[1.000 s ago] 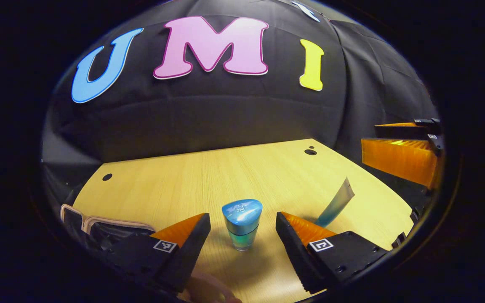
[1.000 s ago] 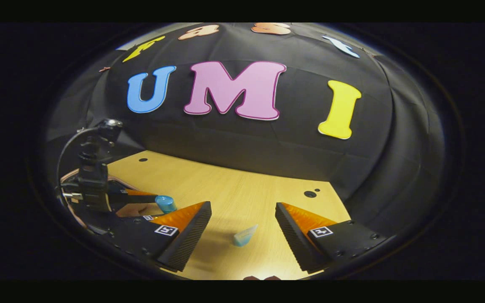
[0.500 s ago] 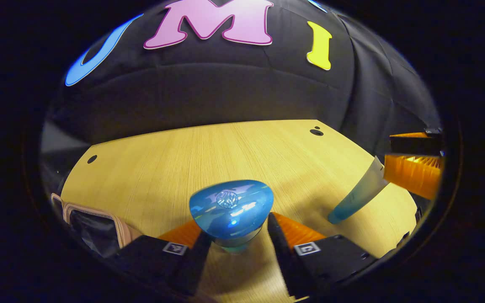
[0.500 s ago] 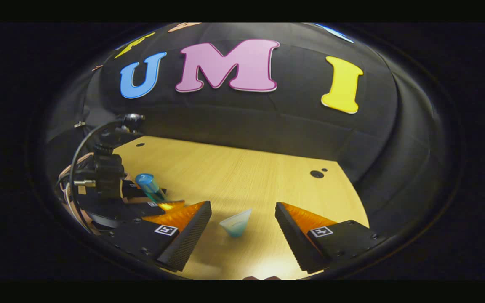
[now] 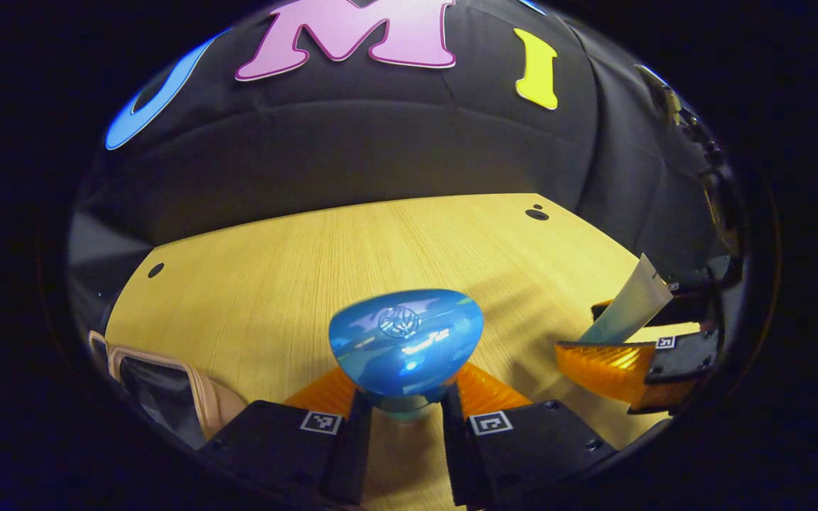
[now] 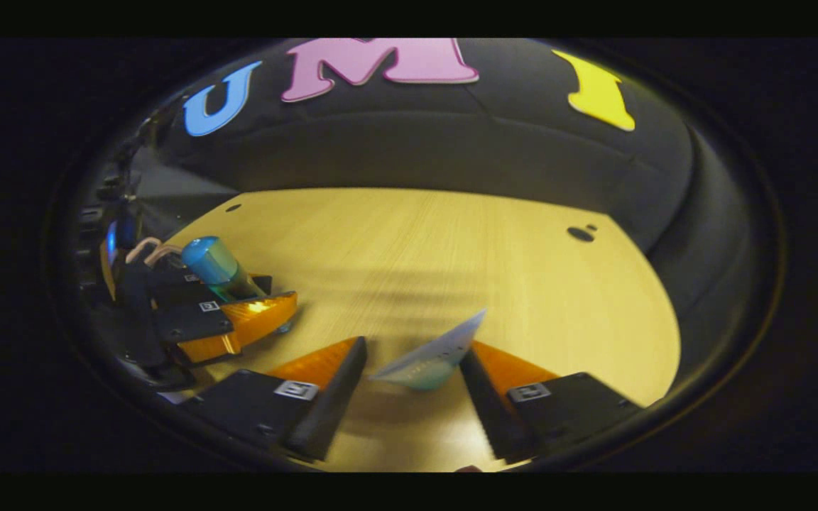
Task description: First open the suitcase, pack the skin care products into it, and then close the suitcase.
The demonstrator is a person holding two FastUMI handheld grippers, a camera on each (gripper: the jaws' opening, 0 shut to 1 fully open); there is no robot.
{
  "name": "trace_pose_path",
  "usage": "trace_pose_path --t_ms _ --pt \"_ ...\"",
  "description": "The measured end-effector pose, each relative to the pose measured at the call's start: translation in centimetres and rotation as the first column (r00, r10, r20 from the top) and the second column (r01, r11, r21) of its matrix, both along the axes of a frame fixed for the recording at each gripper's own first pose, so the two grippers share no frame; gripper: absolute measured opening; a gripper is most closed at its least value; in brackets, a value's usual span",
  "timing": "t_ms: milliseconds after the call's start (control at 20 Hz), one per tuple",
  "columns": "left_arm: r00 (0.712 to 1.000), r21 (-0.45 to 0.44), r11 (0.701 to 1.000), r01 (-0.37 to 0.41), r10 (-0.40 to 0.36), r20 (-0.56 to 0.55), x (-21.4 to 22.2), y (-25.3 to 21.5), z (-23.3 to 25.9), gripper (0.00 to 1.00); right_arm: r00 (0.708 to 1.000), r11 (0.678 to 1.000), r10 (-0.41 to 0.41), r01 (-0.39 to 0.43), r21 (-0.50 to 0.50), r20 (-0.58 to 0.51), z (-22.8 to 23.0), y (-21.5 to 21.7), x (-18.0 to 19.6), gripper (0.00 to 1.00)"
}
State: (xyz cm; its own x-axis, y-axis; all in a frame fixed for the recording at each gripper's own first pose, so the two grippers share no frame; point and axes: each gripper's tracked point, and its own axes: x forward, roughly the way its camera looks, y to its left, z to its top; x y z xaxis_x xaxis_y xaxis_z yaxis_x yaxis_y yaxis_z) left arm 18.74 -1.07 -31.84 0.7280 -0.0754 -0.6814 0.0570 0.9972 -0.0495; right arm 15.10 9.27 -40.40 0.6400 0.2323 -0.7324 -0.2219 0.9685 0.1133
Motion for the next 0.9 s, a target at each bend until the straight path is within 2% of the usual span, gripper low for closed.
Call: trace_pose_path --t_ms 50,150,200,250,300,400,450,500,550,650,750,900 --pt "1.000 -0.001 1.000 0.003 -0.003 -0.001 0.0 0.0 0.0 0.51 1.000 1.000 -0.023 0.023 -0.009 0.018 0.7 -0.6 0.8 0.36" --pt "1.000 -0.004 1.000 0.009 -0.009 -0.009 0.1 0.0 0.0 0.51 0.998 0.998 -0.053 0.053 -0.028 0.024 0.7 -1.2 0.9 0.39" --pt "1.000 -0.005 1.000 0.016 -0.016 -0.019 0.2 -0.1 0.0 0.51 0.998 0.998 -0.055 0.055 -0.017 0.014 0.8 -1.1 0.8 0.22" --pt "0.999 -0.008 1.000 0.027 -0.027 -0.030 0.2 -0.1 0.1 0.51 0.999 0.999 -0.047 0.047 -0.017 0.015 1.1 -1.2 0.6 0.36" --pt "0.998 -0.023 0.999 0.036 -0.037 -0.045 0.1 -0.2 0.3 0.51 0.999 0.999 -0.036 0.036 -0.023 0.023 1.6 -1.3 0.4 0.20" --pt "0.997 -0.074 0.996 0.048 -0.053 -0.064 -0.1 -0.6 1.3 0.47 0.999 1.000 -0.004 0.005 -0.021 0.044 2.9 -0.8 -0.1 0.33" --pt "0.997 -0.076 0.995 0.057 -0.061 -0.052 -0.2 -0.4 2.4 0.47 0.998 1.000 0.012 -0.010 -0.019 0.063 3.9 -0.5 -0.5 0.18" --pt "0.997 -0.063 0.995 0.076 -0.078 -0.030 -0.3 -0.2 4.0 0.46 0.996 1.000 0.026 -0.025 -0.018 0.083 5.2 -0.2 -1.3 0.18" --pt "0.995 -0.050 0.994 0.100 -0.101 -0.019 -1.2 0.6 5.4 0.49 0.994 0.999 0.038 -0.036 -0.015 0.103 6.4 0.2 -1.8 0.25" --pt "0.992 -0.070 0.990 0.126 -0.127 -0.009 -2.7 2.0 8.4 0.49 0.988 0.998 0.059 -0.059 -0.004 0.144 9.1 1.3 -3.0 0.25" --pt "0.993 -0.126 0.986 0.108 -0.114 -0.042 -5.7 4.6 10.9 0.43 0.980 0.997 0.073 -0.076 0.006 0.186 11.5 2.3 -3.6 0.25" --pt "0.986 -0.142 0.989 0.044 -0.065 -0.152 -9.8 10.6 12.6 0.46 0.968 0.997 0.073 -0.076 0.003 0.240 14.3 3.4 -4.4 0.25"
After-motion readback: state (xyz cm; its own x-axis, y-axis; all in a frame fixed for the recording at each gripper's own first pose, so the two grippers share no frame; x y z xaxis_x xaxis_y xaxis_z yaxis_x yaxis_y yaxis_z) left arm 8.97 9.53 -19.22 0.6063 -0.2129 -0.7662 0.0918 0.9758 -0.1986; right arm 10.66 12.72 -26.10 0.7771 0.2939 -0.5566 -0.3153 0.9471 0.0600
